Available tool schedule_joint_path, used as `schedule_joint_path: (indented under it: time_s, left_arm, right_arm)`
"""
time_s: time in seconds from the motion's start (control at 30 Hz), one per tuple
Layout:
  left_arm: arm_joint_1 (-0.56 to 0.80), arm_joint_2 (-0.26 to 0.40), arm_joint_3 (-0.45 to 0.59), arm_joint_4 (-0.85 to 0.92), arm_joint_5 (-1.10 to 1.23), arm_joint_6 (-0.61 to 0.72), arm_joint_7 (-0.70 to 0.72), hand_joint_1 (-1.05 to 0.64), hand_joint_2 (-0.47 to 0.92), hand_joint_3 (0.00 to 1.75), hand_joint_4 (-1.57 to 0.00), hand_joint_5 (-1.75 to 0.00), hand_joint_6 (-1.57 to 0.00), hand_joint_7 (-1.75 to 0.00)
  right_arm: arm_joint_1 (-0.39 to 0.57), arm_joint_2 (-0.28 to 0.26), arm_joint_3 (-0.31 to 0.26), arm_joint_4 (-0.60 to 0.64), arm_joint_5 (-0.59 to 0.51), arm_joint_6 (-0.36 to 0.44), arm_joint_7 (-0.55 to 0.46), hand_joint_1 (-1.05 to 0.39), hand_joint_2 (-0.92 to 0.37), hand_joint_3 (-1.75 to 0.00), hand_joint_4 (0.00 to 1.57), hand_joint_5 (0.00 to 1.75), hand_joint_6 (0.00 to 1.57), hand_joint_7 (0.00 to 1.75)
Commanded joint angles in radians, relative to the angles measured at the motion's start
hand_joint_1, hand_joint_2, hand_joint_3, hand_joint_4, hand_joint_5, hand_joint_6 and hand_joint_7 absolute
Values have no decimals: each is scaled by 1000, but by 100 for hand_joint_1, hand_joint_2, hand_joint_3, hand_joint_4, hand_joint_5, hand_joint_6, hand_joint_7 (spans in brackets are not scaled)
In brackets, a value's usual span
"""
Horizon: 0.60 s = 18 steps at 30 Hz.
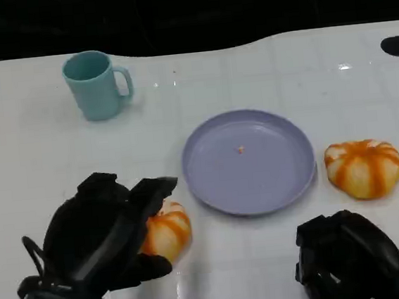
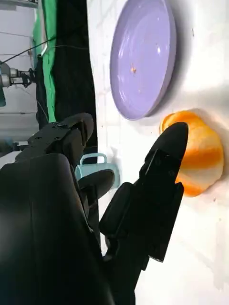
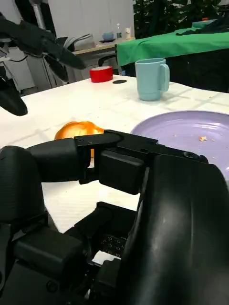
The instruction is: Grasp the bread from the table and place it into the plate.
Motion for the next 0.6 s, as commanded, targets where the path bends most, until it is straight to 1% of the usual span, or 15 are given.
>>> schedule_joint_path:
  time_s: [0.03, 0.13, 0.3, 0.43, 0.53, 0.6]
  left_arm:
    - [-16, 18, -37, -13, 110, 47, -29, -54, 72, 0, -28, -78, -41, -9]
    - [-22, 16, -68, -12, 195, 73, -38, -48, 66, 0, -31, -70, -43, -6]
    - [-41, -1, -116, 1, 303, 120, -103, -36, 67, 1, -31, -63, -40, -2]
    - [-56, -20, -141, 14, 356, 149, -142, -35, 67, 1, -30, -65, -38, 0]
    - [-65, -40, -154, 26, 372, 170, -155, -33, 68, 1, -26, -69, -36, 0]
    - [-69, -58, -163, 36, 380, 188, -157, -33, 67, 1, -25, -71, -35, 0]
  right_arm:
    - [-4, -7, -9, -2, 8, -8, 4, -105, -3, -139, 154, 133, 157, 101]
    - [-6, -6, -10, -2, 11, -3, 6, -105, -2, -139, 154, 133, 157, 101]
    - [-5, -8, -9, -9, 5, 1, 0, -105, 0, -142, 154, 133, 157, 102]
    - [-5, -9, -8, -10, -1, 2, -6, -105, 0, -142, 154, 133, 157, 102]
    - [-7, -10, -8, -4, -4, -8, -5, -105, 0, -142, 154, 132, 157, 102]
    - [-6, -9, -9, -7, 2, 0, -4, -105, 0, -142, 154, 132, 157, 102]
